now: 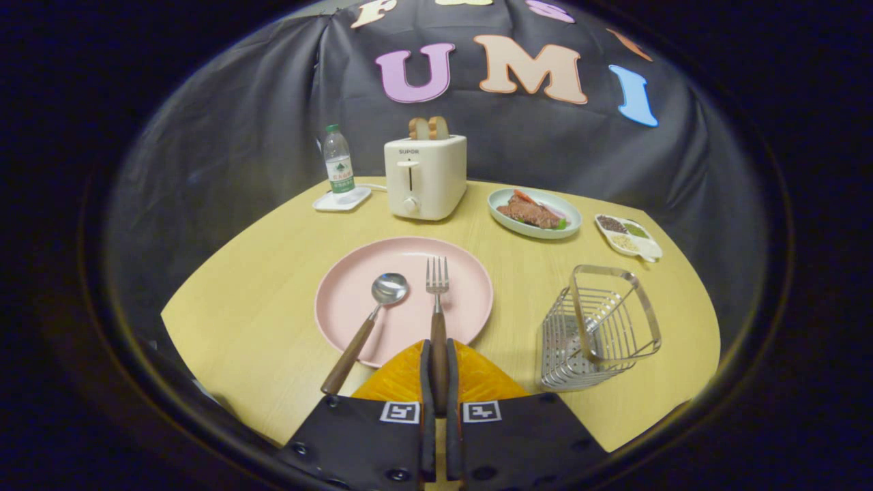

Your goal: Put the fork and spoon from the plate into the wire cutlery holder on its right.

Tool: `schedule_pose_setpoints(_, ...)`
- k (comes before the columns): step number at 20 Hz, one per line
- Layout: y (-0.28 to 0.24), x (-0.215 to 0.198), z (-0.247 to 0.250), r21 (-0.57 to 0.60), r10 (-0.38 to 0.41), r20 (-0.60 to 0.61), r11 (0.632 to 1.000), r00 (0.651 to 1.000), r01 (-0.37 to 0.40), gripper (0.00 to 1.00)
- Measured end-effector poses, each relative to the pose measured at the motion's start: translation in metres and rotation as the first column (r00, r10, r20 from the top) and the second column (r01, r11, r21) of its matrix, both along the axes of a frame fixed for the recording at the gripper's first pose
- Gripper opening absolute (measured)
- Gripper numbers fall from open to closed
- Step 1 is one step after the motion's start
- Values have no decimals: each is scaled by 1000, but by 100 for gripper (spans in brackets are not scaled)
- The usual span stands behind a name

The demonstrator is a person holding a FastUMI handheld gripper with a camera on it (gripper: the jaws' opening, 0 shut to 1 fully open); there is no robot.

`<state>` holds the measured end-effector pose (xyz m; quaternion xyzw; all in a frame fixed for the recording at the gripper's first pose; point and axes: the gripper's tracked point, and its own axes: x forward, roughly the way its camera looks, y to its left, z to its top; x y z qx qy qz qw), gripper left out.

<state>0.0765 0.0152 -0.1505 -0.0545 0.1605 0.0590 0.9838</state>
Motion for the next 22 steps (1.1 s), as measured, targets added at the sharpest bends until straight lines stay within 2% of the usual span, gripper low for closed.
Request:
schedule_pose_setpoints(5,-8,-19,36,41,3,6,999,1000,-3,9)
schedule_pose_setpoints(11,-62,-62,80,-21,-17,-33,1000,999,16,9)
schedule_pose_setpoints(18,-124,-99,101,-142,-32,-181,990,983,7,9)
schedule_pose_setpoints(22,-144,-102,93,-165,-38,-314,986,949,-15,9)
